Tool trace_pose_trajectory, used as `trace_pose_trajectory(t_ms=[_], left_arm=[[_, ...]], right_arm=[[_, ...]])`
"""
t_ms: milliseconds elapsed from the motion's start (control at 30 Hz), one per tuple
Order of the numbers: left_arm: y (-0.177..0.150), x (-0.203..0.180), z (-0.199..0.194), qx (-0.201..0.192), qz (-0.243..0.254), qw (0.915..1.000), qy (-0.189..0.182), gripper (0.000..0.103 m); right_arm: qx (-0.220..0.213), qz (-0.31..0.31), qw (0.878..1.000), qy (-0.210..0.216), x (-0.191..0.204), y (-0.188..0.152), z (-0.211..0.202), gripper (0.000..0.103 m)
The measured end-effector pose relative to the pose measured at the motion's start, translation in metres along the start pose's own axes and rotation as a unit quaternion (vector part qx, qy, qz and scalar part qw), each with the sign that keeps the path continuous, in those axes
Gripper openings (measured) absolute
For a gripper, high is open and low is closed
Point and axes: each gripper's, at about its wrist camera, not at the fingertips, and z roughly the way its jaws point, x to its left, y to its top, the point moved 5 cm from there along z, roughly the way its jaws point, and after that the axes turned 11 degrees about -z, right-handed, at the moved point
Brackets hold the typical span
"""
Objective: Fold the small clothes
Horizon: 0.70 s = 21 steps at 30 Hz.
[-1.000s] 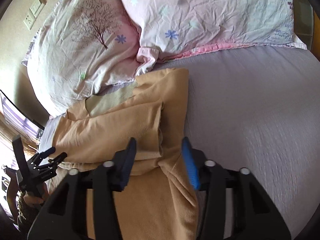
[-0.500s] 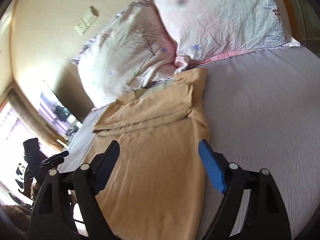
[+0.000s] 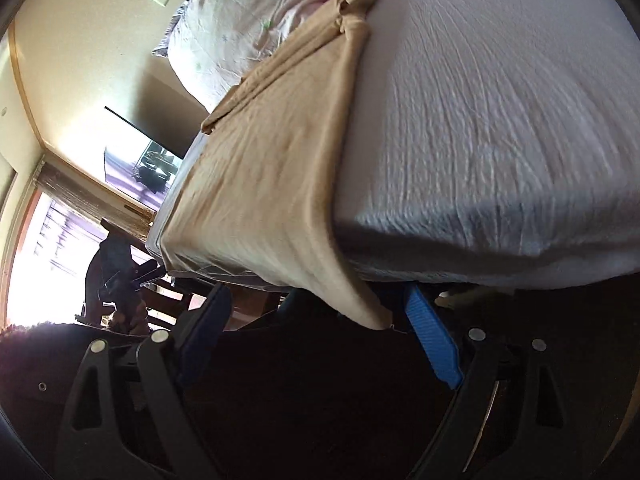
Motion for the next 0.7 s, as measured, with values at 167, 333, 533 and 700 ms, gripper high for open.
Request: trace_pose_trajectory(t_ms=[167,333,533,700], left_arm=[[0.009,0.000,0.012,-0.001,-0.040,0.9985,-0.038,0.062],[0.006,-0.005,0.001,0.020,-0.092,0.9894,-0.111,0.007],[0.060,-0.043,-0.027,-0.026,-0.081,0.9850,-0.150,0.006],[0.166,-0.059,-0.008,-0.077,-0.080,0.9866,-0.120,0.006]], right_arm=[[-0.004,0.003,0.998,0.055,0.001,0.004,0.024,0.029],[-0.017,-0.052,0.993,0.100,0.037,0.006,0.005,0.006],[-0.121,-0.107,0.980,0.117,0.066,0.088,-0.036,0.006],[-0.178,-0.093,0.977,0.070,0.049,0.194,-0.022,0.006]])
